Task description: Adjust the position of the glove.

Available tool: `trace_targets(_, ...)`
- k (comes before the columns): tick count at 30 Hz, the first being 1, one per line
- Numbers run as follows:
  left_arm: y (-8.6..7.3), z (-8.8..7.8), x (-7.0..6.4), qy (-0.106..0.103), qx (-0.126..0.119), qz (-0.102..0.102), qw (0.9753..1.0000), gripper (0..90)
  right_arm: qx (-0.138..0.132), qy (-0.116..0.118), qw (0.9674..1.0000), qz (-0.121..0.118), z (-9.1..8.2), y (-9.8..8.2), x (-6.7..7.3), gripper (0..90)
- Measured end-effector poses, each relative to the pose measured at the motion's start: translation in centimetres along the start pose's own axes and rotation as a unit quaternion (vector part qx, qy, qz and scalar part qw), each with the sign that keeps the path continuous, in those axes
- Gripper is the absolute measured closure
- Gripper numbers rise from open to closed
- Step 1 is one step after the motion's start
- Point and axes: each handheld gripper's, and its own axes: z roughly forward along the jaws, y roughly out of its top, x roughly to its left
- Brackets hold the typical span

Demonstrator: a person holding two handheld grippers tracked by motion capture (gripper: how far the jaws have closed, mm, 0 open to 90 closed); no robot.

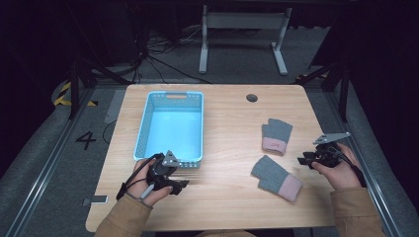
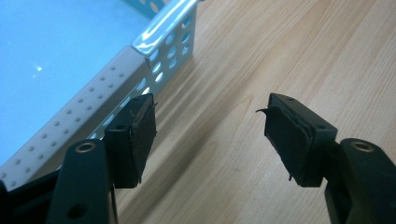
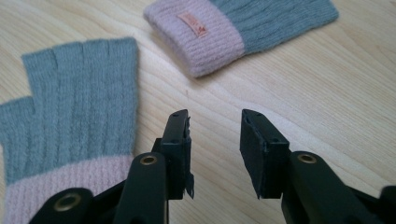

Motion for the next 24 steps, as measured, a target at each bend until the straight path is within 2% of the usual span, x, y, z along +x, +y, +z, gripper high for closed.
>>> trace_targets(9,-0.09,0.08,-0.07,-0.007,0.006,0.001,1.0,34.3,-0.012,-0.001,0.9998,0.019,-0.38,-0.39,-0.8,60.8)
trace_targets(20,-0.01,0.04,0.05,-0.011,0.005,0.003,0.9999,33.9,-0.016,0.0,0.9997,0.021,-0.52,-0.45,-0.66,57.6)
trace_targets(24,0.04,0.0,-0.01,-0.013,0.003,0.004,0.9999,33.8,-0.02,0.002,0.9997,0.015,-0.67,-0.27,-0.36,56.4)
